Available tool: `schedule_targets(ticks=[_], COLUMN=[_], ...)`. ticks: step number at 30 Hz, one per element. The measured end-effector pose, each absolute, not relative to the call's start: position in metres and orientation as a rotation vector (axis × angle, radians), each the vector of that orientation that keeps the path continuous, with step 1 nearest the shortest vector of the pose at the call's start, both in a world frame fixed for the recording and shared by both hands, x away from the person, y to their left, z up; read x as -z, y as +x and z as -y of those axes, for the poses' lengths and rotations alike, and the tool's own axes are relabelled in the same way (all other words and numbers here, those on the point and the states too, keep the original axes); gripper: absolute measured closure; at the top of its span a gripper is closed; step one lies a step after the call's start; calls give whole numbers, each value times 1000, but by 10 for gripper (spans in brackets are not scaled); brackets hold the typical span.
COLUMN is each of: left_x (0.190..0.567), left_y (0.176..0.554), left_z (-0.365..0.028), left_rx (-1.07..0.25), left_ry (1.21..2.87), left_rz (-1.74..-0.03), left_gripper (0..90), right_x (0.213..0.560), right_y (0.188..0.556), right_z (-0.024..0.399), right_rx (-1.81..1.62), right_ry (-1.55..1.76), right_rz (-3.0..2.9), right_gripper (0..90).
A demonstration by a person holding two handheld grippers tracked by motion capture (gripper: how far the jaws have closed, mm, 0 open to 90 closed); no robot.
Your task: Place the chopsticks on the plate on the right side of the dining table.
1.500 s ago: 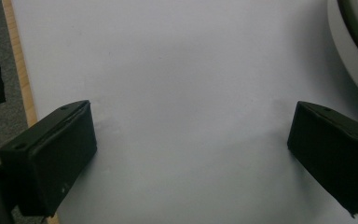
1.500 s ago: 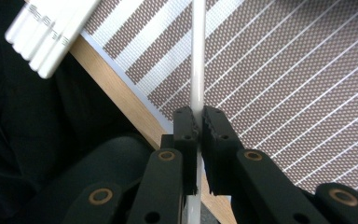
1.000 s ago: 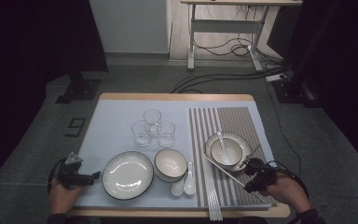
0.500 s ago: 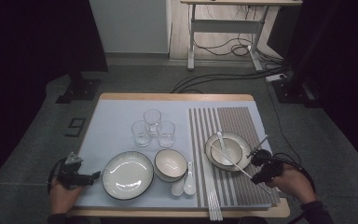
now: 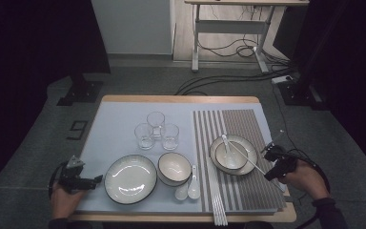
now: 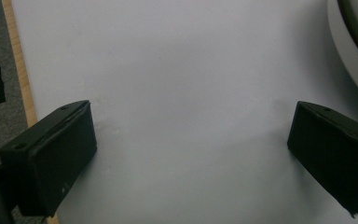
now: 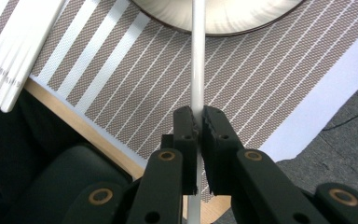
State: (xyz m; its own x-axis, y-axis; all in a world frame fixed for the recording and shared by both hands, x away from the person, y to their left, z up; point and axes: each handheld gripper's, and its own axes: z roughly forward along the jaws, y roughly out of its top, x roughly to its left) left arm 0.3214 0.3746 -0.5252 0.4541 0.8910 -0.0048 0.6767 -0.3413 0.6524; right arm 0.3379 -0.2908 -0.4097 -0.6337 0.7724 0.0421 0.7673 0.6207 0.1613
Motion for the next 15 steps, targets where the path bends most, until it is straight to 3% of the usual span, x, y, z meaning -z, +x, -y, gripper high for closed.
schedule_targets(ticks=[15], left_x=[525], left_y=[321], left_z=[-375], left_rx=[-477], left_ry=[2122], left_rz=[-1304], left_gripper=[9], right_x=[412], right_y=[360], right_z=[303], right_rx=[-205], right_ry=[1417], right_rz=[-2754], right_gripper=[844])
